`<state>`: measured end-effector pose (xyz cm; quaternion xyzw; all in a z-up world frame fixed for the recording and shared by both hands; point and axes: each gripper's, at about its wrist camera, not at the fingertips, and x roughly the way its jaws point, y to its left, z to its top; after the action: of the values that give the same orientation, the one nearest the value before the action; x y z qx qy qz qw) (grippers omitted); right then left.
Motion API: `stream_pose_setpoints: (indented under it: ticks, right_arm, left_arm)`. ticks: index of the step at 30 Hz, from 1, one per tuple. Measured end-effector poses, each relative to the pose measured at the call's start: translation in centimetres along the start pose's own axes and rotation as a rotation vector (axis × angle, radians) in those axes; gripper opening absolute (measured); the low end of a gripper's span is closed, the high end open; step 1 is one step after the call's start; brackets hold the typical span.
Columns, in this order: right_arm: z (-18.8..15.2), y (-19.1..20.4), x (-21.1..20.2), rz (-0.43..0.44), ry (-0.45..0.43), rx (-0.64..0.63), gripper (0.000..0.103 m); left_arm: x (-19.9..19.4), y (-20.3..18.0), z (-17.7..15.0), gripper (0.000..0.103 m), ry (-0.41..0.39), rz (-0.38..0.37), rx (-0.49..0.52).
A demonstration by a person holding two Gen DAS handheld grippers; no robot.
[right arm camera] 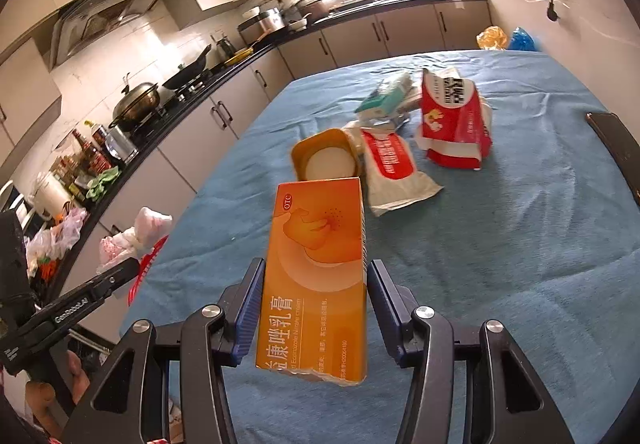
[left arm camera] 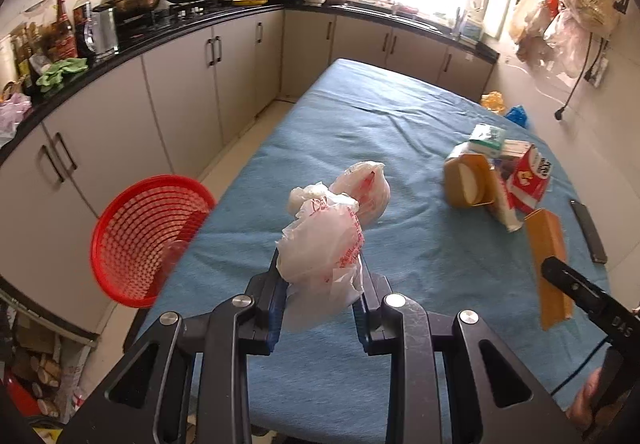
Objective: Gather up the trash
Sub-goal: 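Carry the bag and box to the red basket and release both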
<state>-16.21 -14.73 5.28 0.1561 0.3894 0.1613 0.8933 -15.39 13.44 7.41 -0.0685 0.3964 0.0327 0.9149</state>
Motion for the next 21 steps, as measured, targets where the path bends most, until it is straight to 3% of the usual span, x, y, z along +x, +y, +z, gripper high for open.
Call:
stream_pose_setpoints:
  ticks: [7, 21]
  right_arm:
    - [-0.4, 2.0, 0.1, 0.018, 0.008, -0.046, 0.055]
    - [-0.4, 7.3, 3.2, 0.068, 0.059, -0.152, 0.055]
  left_arm:
    - [-0.3, 1.5, -0.6, 0.028, -0.018, 0.073, 0.003]
    - [0.0, 7.1, -0.8, 0.028, -0.014, 0.138, -0.072]
